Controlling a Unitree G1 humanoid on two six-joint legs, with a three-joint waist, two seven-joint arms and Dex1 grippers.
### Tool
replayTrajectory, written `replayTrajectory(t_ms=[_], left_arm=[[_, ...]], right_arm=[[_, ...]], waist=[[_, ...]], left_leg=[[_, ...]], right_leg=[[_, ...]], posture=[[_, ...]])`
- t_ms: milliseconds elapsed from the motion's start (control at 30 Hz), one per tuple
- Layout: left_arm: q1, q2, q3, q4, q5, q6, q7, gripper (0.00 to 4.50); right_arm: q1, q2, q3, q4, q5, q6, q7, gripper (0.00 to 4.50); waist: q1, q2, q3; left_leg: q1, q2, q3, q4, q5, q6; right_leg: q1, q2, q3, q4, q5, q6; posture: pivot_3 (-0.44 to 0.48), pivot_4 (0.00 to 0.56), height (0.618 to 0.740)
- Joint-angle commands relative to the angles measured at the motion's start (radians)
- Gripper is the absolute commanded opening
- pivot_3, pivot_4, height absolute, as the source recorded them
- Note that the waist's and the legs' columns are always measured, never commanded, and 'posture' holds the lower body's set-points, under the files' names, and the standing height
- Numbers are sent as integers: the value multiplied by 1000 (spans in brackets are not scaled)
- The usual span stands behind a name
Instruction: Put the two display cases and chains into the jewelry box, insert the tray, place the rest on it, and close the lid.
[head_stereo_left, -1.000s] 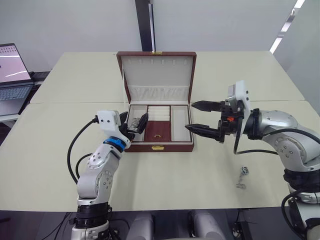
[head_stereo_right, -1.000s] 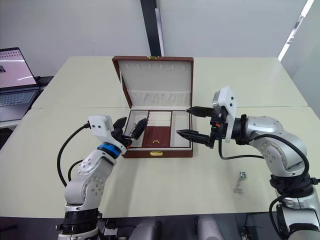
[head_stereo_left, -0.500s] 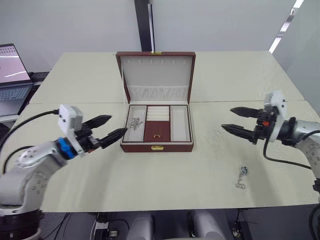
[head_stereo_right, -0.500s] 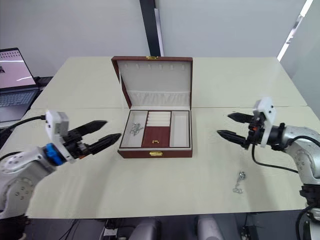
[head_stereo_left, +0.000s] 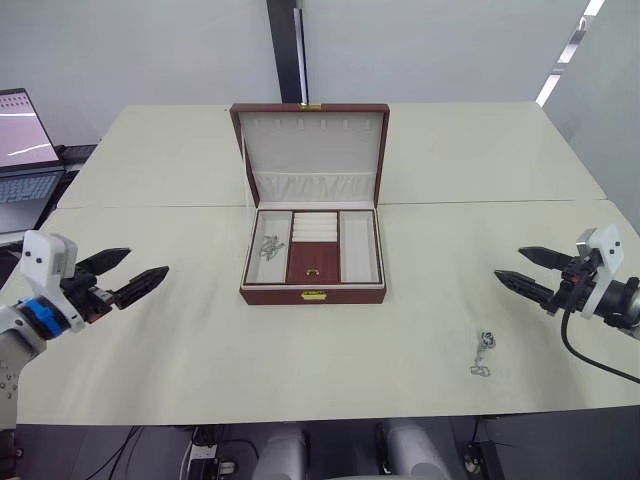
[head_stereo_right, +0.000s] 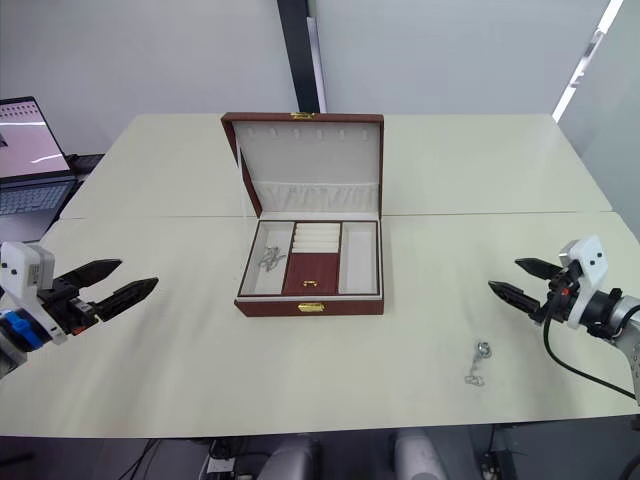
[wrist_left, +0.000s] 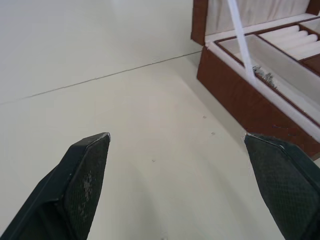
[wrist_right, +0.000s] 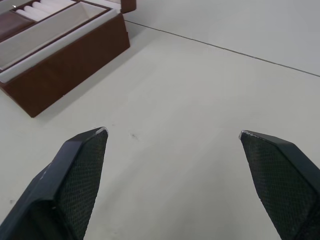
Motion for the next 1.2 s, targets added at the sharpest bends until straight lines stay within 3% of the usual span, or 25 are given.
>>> replayTrajectory(t_ms=[33, 667, 867, 1200], left_arm=[[6, -10, 39, 25, 14, -49, 3, 4446], [26, -24, 20, 24, 45, -81, -17, 4446], [57, -13, -28, -120, 20, -53, -84, 4446], [62, -11, -219, -465, -61, 61, -182, 4446]], right_arm=[[-3, 10, -32, 40, -22, -66, -11, 4500], [-3, 4, -36, 70, -42, -99, 6, 4500], [58, -10, -51, -18, -14, -65, 34, 4500], [294, -6, -105, -343, 75, 51, 33, 4500]], waist=[[1, 0, 0], [0, 0, 0], [1, 0, 0], [3, 0, 0]], left_leg=[[0, 0, 0, 0, 0, 0], [0, 0, 0, 0, 0, 0], [0, 0, 0, 0, 0, 0], [0, 0, 0, 0, 0, 0]], right_leg=[[0, 0, 0, 0, 0, 0], [0, -1, 0, 0, 0, 0], [0, -1, 0, 0, 0, 0], [1, -1, 0, 0, 0, 0]], posture=[[0, 150, 740], [0, 150, 740], [0, 150, 740], [0, 150, 740]])
